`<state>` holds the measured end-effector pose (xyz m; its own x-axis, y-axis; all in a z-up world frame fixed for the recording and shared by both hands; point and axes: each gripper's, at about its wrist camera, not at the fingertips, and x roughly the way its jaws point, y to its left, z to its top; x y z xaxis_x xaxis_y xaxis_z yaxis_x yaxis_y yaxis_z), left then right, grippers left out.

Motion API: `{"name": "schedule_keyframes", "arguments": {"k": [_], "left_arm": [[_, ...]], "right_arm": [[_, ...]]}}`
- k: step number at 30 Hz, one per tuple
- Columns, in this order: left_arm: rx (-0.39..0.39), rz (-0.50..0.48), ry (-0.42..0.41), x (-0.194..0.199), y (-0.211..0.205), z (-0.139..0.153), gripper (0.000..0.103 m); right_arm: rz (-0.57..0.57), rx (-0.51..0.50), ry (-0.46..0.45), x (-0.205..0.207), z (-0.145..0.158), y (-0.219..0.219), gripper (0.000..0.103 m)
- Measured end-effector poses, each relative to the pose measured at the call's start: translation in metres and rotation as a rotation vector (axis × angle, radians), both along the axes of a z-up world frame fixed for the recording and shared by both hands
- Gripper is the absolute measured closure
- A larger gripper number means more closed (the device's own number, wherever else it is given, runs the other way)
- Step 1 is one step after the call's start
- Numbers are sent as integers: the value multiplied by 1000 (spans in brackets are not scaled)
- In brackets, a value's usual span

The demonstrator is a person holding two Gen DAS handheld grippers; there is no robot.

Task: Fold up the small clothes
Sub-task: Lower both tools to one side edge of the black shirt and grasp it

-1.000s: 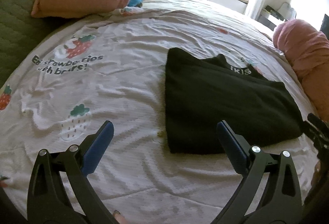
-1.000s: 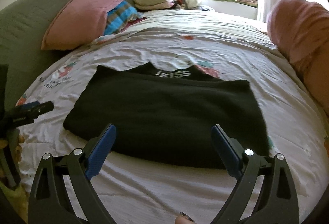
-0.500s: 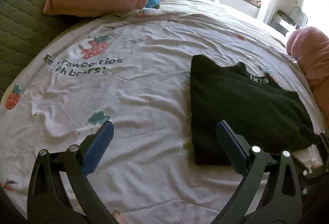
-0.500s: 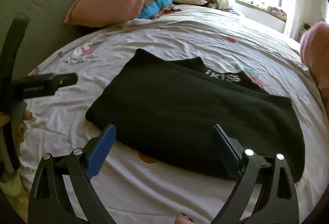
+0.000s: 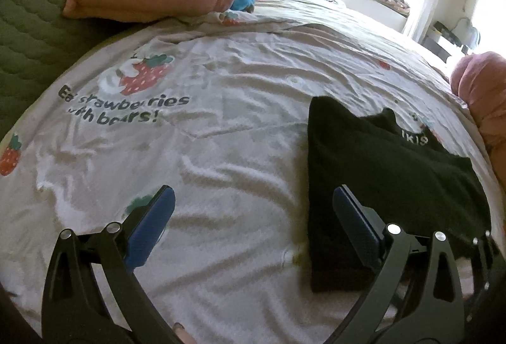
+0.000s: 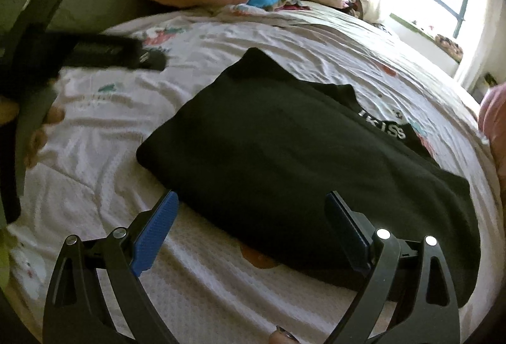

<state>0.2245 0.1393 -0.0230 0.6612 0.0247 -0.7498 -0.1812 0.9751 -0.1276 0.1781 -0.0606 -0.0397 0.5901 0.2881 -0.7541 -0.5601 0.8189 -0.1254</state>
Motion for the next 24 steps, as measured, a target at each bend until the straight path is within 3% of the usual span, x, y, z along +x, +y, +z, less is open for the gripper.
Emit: {"name": "schedule_keyframes", "arguments": {"k": [11, 24], "left_arm": [[21, -56, 2, 38, -18, -11, 9], [4, -82, 45, 85, -18, -30, 9]], "right_arm": [[64, -167, -87, -5, -25, 29, 10], [36, -210, -117, 24, -38, 47, 7]]}}
